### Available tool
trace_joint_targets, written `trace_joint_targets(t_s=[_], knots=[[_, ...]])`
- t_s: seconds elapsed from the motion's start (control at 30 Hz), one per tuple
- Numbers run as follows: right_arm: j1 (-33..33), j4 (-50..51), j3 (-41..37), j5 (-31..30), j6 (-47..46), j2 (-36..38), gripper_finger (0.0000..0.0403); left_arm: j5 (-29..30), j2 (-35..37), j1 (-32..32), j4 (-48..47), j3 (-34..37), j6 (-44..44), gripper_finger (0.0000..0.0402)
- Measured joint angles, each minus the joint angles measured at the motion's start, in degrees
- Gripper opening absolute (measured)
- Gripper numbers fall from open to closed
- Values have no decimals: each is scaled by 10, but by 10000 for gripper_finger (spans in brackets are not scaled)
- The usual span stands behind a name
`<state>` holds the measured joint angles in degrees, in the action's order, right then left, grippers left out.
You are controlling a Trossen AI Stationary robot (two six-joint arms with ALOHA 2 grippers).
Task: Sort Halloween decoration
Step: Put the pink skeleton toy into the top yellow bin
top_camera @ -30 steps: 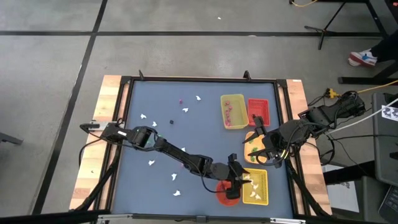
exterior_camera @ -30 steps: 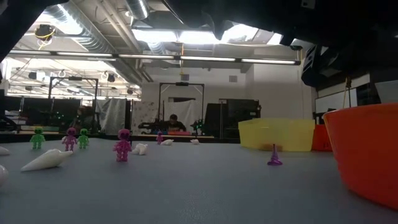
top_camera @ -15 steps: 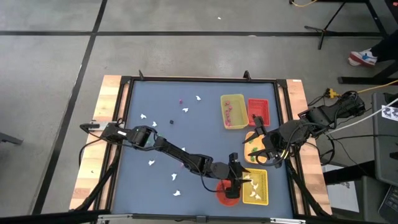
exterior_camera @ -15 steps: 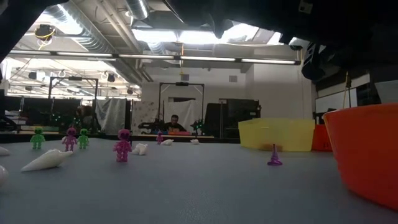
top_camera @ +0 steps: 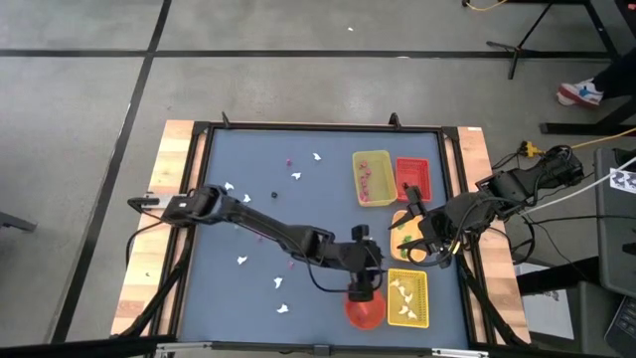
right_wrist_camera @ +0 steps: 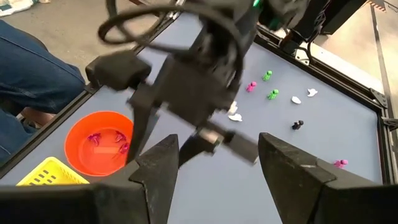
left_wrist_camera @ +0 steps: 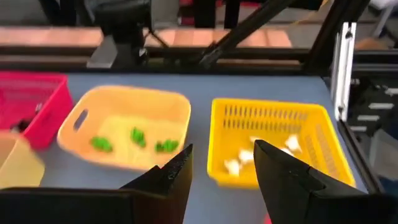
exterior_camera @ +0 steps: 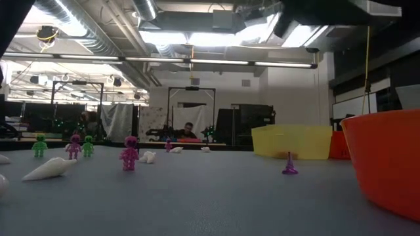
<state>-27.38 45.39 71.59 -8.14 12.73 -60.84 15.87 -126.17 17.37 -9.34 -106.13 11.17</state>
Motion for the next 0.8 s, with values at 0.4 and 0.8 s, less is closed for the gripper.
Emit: trace_joint_targets(t_s=[0.4, 0.8], knots=[[0, 35, 0, 0, -3, 0, 220, -16, 71, 39, -275, 0, 165, 153], [0, 50, 0, 1, -4, 0, 220, 5, 66, 109, -487, 0, 341, 153]])
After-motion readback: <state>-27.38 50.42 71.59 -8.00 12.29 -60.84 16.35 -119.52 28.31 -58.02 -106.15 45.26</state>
